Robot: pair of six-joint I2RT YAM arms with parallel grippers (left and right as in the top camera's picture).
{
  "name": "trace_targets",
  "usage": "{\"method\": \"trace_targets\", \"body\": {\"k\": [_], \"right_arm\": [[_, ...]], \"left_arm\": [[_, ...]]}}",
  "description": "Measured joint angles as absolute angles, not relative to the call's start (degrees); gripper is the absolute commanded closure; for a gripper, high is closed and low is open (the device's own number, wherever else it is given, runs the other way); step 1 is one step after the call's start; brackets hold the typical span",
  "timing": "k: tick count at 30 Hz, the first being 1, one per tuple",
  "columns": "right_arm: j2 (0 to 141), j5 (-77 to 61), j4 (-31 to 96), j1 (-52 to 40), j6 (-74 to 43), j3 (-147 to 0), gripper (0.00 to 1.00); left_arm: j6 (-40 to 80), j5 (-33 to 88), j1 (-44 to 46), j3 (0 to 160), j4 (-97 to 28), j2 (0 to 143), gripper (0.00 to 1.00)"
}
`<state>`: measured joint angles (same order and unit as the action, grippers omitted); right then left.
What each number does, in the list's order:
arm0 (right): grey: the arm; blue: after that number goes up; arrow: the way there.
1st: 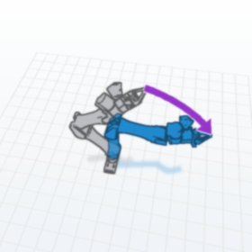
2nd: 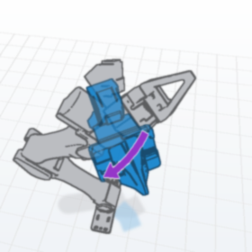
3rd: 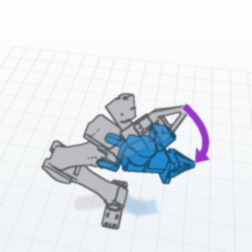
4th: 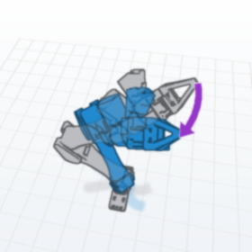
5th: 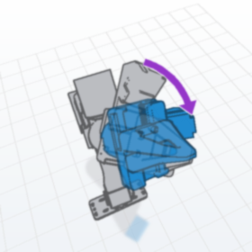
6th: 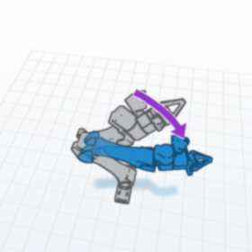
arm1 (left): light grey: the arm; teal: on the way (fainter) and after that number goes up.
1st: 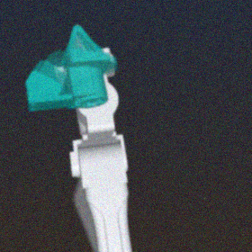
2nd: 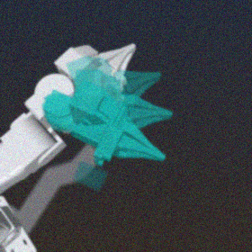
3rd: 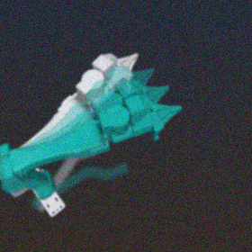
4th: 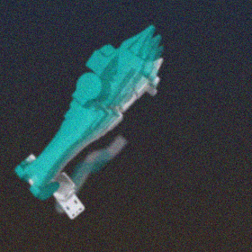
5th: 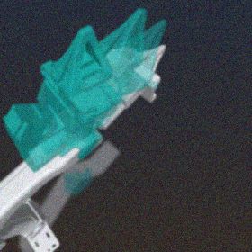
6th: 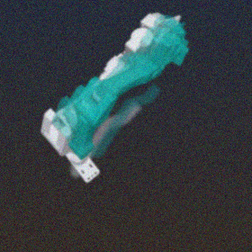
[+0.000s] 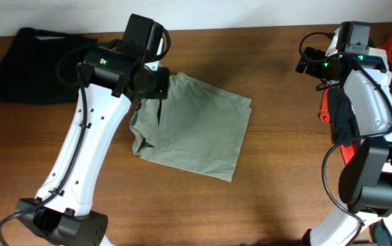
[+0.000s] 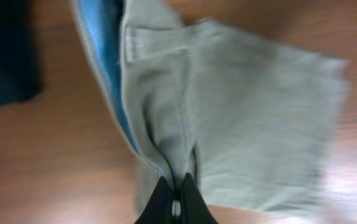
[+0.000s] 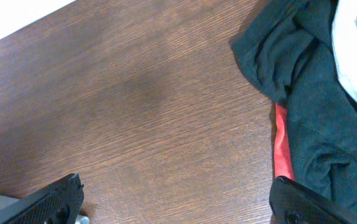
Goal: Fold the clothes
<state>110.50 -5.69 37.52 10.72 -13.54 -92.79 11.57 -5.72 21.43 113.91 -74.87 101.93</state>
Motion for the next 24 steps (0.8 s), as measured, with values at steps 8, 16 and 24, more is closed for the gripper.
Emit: {"method": "trace_targets", "body": {"k": [8, 16, 24], "right_arm": [[110.5, -5.7, 37.5, 10.7, -13.6, -92.8, 0.01], [110.5, -5.7, 37.5, 10.7, -13.5, -92.8, 0.01], [110.5, -5.7, 37.5, 10.7, -13.6, -92.8, 0.01]], "left_arm": [[16.4, -23.1, 6.3, 117.7, -89.2, 102.0, 1.00], [16.1, -23.3, -0.1, 124.4, -91.1, 101.8, 1.00], [16.1, -14.4, 9.1, 124.6, -88.4, 116.4, 1.00]]}}
